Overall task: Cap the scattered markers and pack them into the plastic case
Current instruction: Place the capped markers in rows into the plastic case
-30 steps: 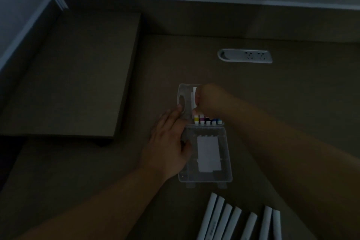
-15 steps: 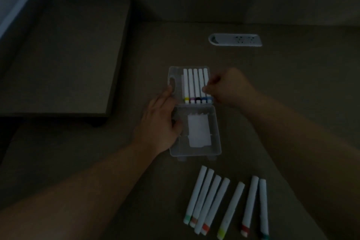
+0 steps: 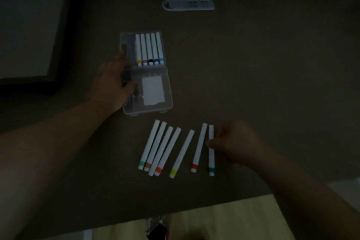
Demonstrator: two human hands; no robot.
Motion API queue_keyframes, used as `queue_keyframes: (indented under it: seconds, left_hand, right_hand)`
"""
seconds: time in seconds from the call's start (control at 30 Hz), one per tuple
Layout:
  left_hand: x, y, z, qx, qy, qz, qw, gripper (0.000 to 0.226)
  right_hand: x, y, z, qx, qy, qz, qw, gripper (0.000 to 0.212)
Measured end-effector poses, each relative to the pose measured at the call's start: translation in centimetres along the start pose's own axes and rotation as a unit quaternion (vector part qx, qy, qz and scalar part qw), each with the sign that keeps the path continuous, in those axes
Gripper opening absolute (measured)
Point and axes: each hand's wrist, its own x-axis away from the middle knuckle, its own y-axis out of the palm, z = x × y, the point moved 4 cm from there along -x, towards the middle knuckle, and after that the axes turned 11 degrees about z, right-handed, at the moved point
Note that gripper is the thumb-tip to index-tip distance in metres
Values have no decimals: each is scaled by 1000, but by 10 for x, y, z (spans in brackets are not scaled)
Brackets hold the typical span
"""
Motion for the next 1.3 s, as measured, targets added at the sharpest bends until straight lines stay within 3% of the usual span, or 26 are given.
queue_keyframes:
  seconds: [0.2, 0.43, 0.7, 0.83, 0.93, 1.03, 1.3]
  left_hand:
    - [1, 3, -2, 7, -12, -4, 1000, 49]
    - [-1, 4, -5, 23, -4, -22, 999, 53]
    - [-1, 8, -12, 35, -37, -17, 999, 62]
    - [-4, 7, -18, 29, -47, -21, 998, 64]
    - [-1, 5, -11, 25, -29, -18, 999, 60]
    - [-5, 1, -12, 39, -21, -22, 999, 48]
    - [-5, 1, -11, 18, 2, -17, 1000, 62]
  right_hand:
    - [-9, 21, 14, 10, 30, 23, 999, 14]
    - [-30, -7, 3, 2, 65, 87, 994, 19]
    - [-71, -56, -130, -85, -47, 154, 983, 19]
    - [-100, -44, -221, -77, -149, 172, 971, 23]
    - [-117, -29, -264, -62, -177, 166, 968, 26]
    - [-134, -11, -293, -29, -178, 146, 973, 30]
    - [-158, 4, -297, 35, -116, 94, 988, 32]
